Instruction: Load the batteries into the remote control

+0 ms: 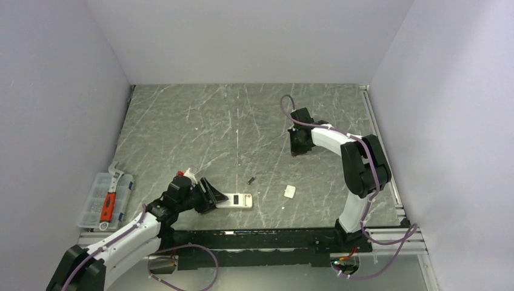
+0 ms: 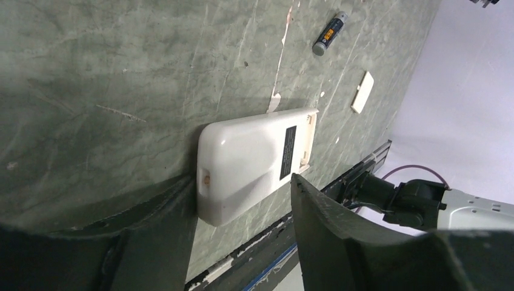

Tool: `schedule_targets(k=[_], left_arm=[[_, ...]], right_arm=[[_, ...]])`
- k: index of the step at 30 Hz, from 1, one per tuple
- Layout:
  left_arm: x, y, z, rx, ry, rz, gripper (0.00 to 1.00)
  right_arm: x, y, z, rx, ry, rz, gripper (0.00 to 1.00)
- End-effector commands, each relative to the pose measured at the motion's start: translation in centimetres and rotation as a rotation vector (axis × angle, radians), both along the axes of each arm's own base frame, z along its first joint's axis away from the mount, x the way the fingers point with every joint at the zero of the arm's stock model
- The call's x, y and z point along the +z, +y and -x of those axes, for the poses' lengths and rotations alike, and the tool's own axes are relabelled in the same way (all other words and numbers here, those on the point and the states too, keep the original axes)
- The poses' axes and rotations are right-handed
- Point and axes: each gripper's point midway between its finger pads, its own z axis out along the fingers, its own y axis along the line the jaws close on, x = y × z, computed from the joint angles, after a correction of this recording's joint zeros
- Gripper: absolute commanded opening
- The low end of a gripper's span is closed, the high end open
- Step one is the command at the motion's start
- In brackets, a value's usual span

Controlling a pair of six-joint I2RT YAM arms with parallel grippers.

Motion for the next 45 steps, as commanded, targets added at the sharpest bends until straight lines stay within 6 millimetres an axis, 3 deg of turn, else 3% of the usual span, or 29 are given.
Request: schedule_targets(k=[1,5,13,22,31,36,45], left_arm=[[0.0,0.8,0.3,-0.014,0.003,-0.077,0.63],[0.2,1.2,0.5,-0.025,0.016,-0.113,0.7],[0.4,2.2,0.9,-0.036,0.052,-0.203,0.73],[2.2,2.6,-1.6,-0.048,-0.018,-0.315,0.71],[2.9,1.4,-5.4,-0.115,-0.1,-0.401,0.67],[3.2,-0.8,-6.8,-0.202,-0.133,-0.362,0.65],[2.0,-3.0,-5.9,-0.329,-0.107,-0.276,0.64]], right_arm=[[2.9,0.5,-0.1,0.007,-0.069,-0.052,0.0],[4.2,1.2,0.7,0.032,-0.085,-0.067,0.0],[6.5,3.5,3.7,0.103,-0.12,-0.097,0.0],[9.1,7.9,8.5,0.238,-0.139,-0.176,0.0],[10.5,10.7,14.2,0.349,-0.116,-0.307,0.0],[10.4,11.6,16.8,0.388,-0.093,-0.337,0.0],[9.9,11.4,18.9,0.393,-0.072,-0.361,0.0]])
